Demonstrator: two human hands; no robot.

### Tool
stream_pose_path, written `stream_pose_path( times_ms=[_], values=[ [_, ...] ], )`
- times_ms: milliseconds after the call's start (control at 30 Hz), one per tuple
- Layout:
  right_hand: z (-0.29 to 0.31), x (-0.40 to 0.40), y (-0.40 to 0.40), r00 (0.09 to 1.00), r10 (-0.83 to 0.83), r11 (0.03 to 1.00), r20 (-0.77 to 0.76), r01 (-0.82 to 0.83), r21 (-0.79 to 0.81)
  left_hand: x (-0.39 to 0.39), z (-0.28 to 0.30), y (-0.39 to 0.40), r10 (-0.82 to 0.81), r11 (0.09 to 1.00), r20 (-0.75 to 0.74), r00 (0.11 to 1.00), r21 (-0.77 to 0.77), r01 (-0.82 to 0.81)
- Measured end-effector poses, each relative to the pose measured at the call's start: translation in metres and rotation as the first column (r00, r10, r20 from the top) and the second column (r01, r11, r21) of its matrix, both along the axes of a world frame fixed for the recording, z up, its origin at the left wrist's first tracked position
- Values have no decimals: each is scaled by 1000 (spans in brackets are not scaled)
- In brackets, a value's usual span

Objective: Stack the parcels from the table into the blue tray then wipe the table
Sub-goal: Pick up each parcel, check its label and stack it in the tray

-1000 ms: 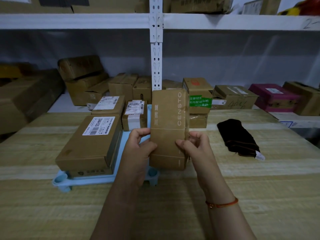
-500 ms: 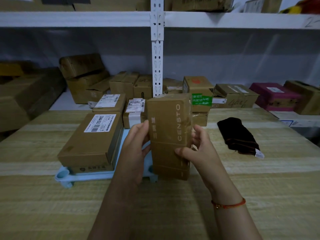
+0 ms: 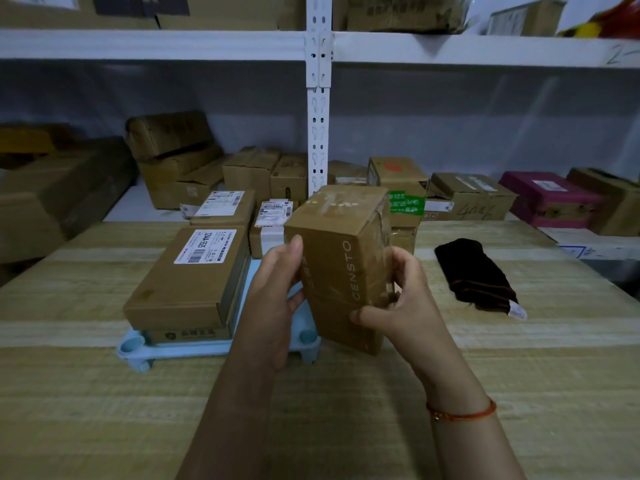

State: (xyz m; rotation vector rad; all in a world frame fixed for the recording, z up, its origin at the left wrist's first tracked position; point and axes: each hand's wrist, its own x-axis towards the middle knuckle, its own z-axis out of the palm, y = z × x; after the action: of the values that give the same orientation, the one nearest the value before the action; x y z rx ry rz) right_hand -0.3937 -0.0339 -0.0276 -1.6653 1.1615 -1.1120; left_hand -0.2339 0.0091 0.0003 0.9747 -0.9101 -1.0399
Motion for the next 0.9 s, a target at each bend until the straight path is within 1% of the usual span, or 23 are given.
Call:
stream_pose_path(
  times_ms=[133, 200, 267, 333, 400, 433, 567, 633, 767, 900],
  values=[
    [3, 4, 3, 994, -98, 995, -39, 97, -30, -6, -2, 0, -26, 1000, 19, 999, -17, 27],
    [5, 8, 6, 985, -162, 986, -57, 160, -37, -12, -3, -1, -45, 999, 58, 997, 4, 45],
    [4, 13, 7, 975, -217, 976, -38, 218, 10, -16, -8, 0, -57, 997, 110, 992, 51, 51],
    [1, 16, 7, 964, -256, 961, 70, 246, 125, -16, -14, 1, -47, 995, 158, 986, 97, 32],
    [-1, 14, 7, 936, -273, 942, 220, 213, 260, -13, -19, 2, -35, 991, 200, 979, 130, 9],
    [0, 13, 8, 924, -265, 936, 277, 177, 304, -11, -22, 2, -36, 991, 193, 981, 134, 10],
    [-1, 12, 11, 866, -254, 927, 431, 92, 362, -6, -26, 6, -55, 989, 133, 990, 141, 36],
    [0, 15, 13, 849, -240, 924, 471, 52, 378, -5, -26, 8, -70, 987, 85, 994, 152, 56],
    [3, 14, 17, 813, -141, 926, 565, -93, 365, -5, -28, 11, -100, 981, -22, 995, 166, 102],
    [4, 12, 16, 775, -168, 905, 609, -124, 407, -4, -28, 12, -150, 978, -83, 985, 134, 160]
  ],
)
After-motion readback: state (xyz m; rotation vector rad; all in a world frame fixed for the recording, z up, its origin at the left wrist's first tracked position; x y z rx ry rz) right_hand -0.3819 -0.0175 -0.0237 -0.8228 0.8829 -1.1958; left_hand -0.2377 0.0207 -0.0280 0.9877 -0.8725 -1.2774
